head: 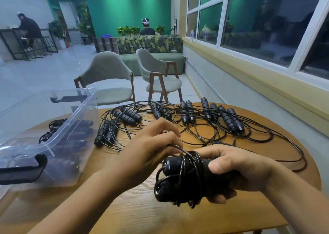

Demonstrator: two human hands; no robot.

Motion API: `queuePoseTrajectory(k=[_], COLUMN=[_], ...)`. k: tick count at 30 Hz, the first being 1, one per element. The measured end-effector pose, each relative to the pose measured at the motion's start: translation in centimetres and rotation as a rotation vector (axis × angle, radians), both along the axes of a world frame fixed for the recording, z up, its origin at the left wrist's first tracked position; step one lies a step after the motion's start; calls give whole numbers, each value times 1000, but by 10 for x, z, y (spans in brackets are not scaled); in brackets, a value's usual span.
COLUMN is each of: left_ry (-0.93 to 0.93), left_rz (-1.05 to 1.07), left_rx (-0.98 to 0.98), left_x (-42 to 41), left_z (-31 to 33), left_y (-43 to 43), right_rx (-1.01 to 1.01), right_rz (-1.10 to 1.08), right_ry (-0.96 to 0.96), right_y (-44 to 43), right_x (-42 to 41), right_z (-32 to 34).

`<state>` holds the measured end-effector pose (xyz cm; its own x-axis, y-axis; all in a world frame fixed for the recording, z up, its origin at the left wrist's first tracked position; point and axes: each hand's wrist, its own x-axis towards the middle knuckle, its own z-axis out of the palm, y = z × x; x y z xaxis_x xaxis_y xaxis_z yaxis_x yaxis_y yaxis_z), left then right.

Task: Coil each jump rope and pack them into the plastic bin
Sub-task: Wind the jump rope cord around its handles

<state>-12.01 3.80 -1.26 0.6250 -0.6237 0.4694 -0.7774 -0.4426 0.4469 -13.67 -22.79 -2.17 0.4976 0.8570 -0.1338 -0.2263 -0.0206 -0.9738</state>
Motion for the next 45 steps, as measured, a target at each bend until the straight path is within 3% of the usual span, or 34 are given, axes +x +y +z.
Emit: queuePoseTrajectory(k=[2,5,8,10,13,17,23,32,41,45], left_ry=[70,280,434,323,182,194,194,409,359,170], left_rz=[-14,-40,23,89,95,152,38,61,90,144], left_rx=[-8,220,11,-177,-165,-117,-33,-218,-191,-88], left_x=[10,41,40,18,11,21,9,23,27,33], left_z=[-4,-23,-24,-12,-16,-26,-20,-21,-17,-17], left_y=[-4,8,5,-2,-3,-3,-14,-4,6,12], right_rx=[68,175,256,304,342,319,292,687,780,790], right_rz=[-2,-12,-32,-59,-125,-233,-278,-200,-183,-198], right_ry=[28,39,23,5,-14,-17,-37,315,334,343], right_y=[2,5,8,9,11,14,17,2,-10,-14], right_x=[-1,-4,-5,-5,-6,-10,-10,11,15,16], right_z=[-2,-4,-5,-7,-8,-7,-4,-13,-8,-6])
